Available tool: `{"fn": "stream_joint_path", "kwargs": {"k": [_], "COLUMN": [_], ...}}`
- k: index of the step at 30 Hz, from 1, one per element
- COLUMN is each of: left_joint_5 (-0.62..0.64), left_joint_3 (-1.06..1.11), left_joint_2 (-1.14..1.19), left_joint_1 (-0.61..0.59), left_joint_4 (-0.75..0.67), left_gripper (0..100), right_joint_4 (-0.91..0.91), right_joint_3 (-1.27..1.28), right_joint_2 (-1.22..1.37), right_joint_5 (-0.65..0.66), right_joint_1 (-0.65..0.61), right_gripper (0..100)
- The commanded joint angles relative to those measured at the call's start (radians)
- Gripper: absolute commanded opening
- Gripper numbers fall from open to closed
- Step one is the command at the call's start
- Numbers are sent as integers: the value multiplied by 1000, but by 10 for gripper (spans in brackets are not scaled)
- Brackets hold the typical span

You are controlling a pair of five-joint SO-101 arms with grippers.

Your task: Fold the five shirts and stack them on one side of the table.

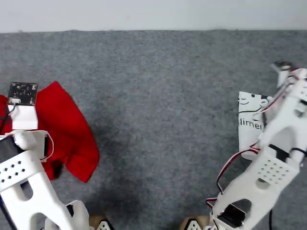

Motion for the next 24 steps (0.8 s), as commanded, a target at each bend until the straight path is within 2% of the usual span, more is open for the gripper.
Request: {"fn": "stream_joint_path", "kwargs": {"k": [1, 7, 13, 18, 24], "left_joint_5": [-9, -9, -9, -9, -9], "left_joint_3": [-4, -4, 30, 28, 25], "left_joint_2": [-25, -20, -23, -25, -25], "left_joint_1": [8, 8, 8, 8, 8], "left_joint_4": [-14, -14, -20, -20, -21], "left_gripper": [16, 16, 16, 16, 16], "right_joint_4": [15, -104, -25, -58, -228], "right_joint_3": [84, 144, 57, -57, -101], "right_joint_2": [-48, 93, 59, -27, -15], "right_joint_5": [-12, -14, -8, -5, -3], "right_joint_1": [-74, -104, -108, -38, 70], "right_gripper": [9, 9, 9, 9, 9]}}
